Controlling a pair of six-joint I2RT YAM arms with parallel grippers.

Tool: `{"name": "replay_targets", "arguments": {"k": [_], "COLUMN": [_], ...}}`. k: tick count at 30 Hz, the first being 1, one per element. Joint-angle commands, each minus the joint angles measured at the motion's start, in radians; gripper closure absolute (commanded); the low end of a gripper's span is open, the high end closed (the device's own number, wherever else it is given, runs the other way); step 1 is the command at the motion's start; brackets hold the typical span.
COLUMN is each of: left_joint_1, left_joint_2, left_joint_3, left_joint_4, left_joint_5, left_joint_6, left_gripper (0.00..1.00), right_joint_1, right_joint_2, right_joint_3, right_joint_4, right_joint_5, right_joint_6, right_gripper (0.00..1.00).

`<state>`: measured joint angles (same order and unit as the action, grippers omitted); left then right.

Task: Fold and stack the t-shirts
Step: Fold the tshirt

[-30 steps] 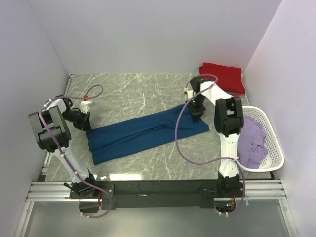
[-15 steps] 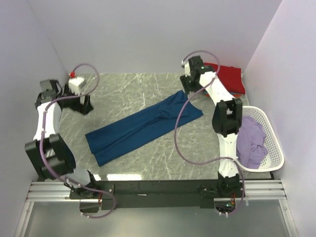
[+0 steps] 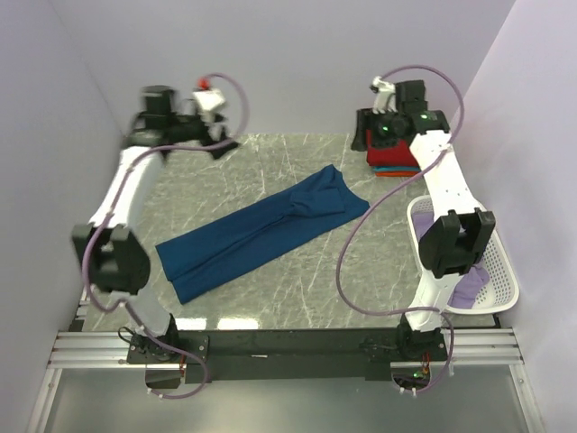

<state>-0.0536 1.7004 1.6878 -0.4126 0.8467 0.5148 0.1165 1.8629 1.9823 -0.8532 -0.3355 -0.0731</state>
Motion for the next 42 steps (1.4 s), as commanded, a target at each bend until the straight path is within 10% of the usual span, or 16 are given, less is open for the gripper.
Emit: {"name": "replay_targets", "arguments": {"k": [1, 4, 10, 23, 36, 42], "left_joint_1": [-0.191, -0.325, -0.495, -0.551, -0.283, -0.200], "left_joint_2": [0.114, 0.232, 0.481, 0.795, 0.969, 0.894], "left_joint_3": [0.049, 0.107, 0.277, 0.464, 0.714, 0.693], "left_joint_4": [-0.039, -0.023, -0.077, -0.110, -0.022, 0.133], "left_joint_5": [-0.078, -0.213, -0.334, -0.601, -0.785, -0.841], "left_joint_6": [-0.009, -0.016, -0.113, -0.258, -0.507, -0.645], "left_gripper": [0.18, 0.64, 0.99, 1.00, 1.00, 0.82], "right_joint_1": [-0.112, -0.190, -0.236, -0.261, -0.281, -0.282], "right_joint_2": [-0.011, -0.040, -0.120, -0.151, -0.122, -0.126], "right_joint_3": [-0.054, -0.121, -0.272, -0.376, -0.364, -0.350], "right_joint_4": [-0.043, -0.055, -0.040, -0.029, -0.035, -0.050], "right_joint_5": [-0.137, -0.210, -0.200, -0.204, -0.200, -0.212], "right_joint_6": [0.064, 0.058, 0.006, -0.013, -0.010, -0.002], "right_gripper": [0.30, 0.30, 0.29, 0.29, 0.29, 0.29]}}
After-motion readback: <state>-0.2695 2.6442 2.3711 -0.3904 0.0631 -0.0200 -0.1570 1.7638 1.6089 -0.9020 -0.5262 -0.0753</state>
